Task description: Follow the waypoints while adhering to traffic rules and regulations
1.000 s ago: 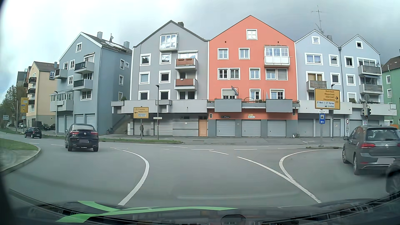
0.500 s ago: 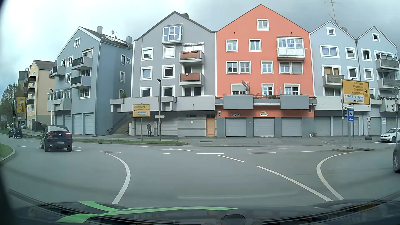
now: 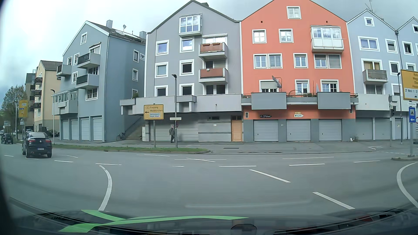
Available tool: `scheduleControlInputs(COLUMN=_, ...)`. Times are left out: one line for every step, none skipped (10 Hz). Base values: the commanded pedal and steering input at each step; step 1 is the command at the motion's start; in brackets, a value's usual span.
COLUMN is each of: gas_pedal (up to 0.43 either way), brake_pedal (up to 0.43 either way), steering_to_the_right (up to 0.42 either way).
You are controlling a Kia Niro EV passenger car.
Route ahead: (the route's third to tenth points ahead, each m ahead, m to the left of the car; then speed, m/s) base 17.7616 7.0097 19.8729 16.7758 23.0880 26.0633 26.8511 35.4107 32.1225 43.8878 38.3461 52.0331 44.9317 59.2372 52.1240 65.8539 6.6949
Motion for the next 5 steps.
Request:
scheduleControlInputs(gas_pedal=0.079, brake_pedal=0.000, steering_to_the_right=-0.146)
scheduleControlInputs(gas_pedal=0.079, brake_pedal=0.000, steering_to_the_right=-0.164)
scheduleControlInputs(gas_pedal=0.079, brake_pedal=0.000, steering_to_the_right=-0.177)
scheduleControlInputs(gas_pedal=0.079, brake_pedal=0.000, steering_to_the_right=-0.190)
scheduleControlInputs(gas_pedal=0.079, brake_pedal=0.000, steering_to_the_right=-0.197)
